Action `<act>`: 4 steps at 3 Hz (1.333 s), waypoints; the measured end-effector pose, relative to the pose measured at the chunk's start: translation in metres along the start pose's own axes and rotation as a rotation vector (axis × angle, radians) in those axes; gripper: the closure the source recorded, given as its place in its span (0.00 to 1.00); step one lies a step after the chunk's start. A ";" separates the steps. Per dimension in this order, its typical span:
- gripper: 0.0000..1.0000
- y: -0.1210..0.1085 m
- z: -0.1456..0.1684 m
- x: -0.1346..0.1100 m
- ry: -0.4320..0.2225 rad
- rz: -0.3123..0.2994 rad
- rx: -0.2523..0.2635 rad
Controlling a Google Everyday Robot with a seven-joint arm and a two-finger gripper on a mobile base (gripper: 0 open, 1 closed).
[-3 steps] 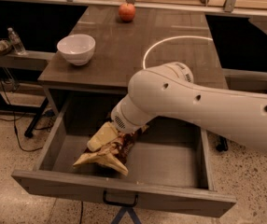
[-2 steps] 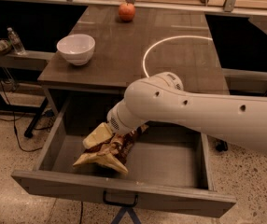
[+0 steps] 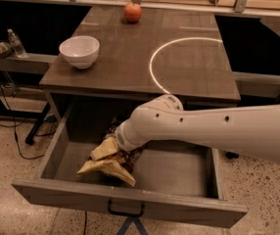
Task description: Pick brown chip bag from top drawer and place on counter
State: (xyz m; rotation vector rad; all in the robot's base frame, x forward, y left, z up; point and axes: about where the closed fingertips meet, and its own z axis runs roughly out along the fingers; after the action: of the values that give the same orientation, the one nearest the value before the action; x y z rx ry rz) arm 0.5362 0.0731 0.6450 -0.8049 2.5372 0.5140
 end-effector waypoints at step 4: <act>0.72 -0.008 -0.046 -0.008 -0.090 -0.013 0.047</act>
Offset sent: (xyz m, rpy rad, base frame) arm 0.0093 -0.0295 -0.0214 0.0079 -0.0114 -0.0785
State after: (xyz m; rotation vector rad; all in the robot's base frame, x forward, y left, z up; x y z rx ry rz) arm 0.5345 0.0494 0.6860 -0.7634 2.4508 0.4738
